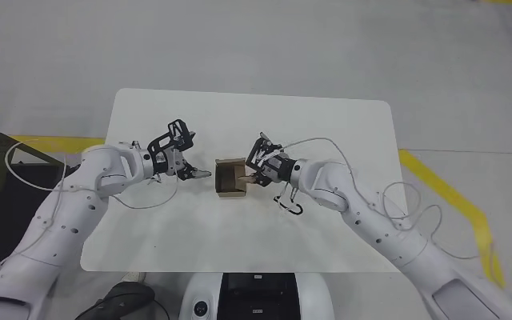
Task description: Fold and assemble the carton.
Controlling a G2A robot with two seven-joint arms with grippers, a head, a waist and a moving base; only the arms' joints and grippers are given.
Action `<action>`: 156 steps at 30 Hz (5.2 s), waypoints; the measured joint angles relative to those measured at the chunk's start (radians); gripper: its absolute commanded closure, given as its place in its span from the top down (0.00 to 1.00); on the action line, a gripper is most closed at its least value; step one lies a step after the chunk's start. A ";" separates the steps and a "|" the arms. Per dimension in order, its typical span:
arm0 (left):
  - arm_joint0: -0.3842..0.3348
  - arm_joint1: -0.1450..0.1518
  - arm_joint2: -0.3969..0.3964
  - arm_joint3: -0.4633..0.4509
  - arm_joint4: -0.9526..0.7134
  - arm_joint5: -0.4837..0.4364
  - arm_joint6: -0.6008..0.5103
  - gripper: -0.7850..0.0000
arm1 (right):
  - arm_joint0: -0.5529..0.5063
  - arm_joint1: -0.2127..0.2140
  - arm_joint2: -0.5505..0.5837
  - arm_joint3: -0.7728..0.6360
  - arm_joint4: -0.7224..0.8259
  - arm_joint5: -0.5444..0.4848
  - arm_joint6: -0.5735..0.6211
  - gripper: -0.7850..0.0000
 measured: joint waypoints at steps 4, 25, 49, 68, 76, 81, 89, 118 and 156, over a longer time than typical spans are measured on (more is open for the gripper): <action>-0.007 -0.007 0.014 0.011 0.003 0.005 -0.008 1.00 | 0.023 -0.023 -0.010 0.043 0.020 0.015 -0.046 1.00; -0.046 -0.039 0.059 0.027 -0.012 -0.013 -0.021 1.00 | 0.108 -0.135 -0.085 0.291 0.086 0.001 -0.068 1.00; -0.049 -0.057 0.056 0.008 0.018 0.037 -0.064 1.00 | 0.080 -0.181 -0.038 0.359 0.123 -0.021 -0.083 1.00; -0.029 -0.062 0.031 -0.004 0.019 0.023 -0.069 1.00 | 0.031 -0.184 0.041 0.341 0.162 0.026 -0.032 1.00; -0.048 -0.071 0.038 0.002 0.001 0.016 -0.087 1.00 | 0.036 -0.199 0.047 0.378 0.176 0.048 -0.020 1.00; -0.067 -0.079 0.053 0.017 -0.013 0.013 -0.098 1.00 | 0.039 -0.209 0.046 0.403 0.184 0.042 -0.022 1.00; -0.105 -0.098 0.094 0.034 -0.034 0.029 -0.119 1.00 | 0.047 -0.225 0.044 0.431 0.191 0.030 -0.021 1.00; -0.083 -0.100 0.029 0.065 -0.056 0.067 -0.160 1.00 | -0.050 -0.164 0.222 0.255 0.093 -0.232 -0.033 0.29; -0.057 -0.103 -0.034 0.057 -0.090 0.082 -0.180 1.00 | -0.222 -0.133 0.247 -0.012 -0.185 -0.105 -0.078 0.00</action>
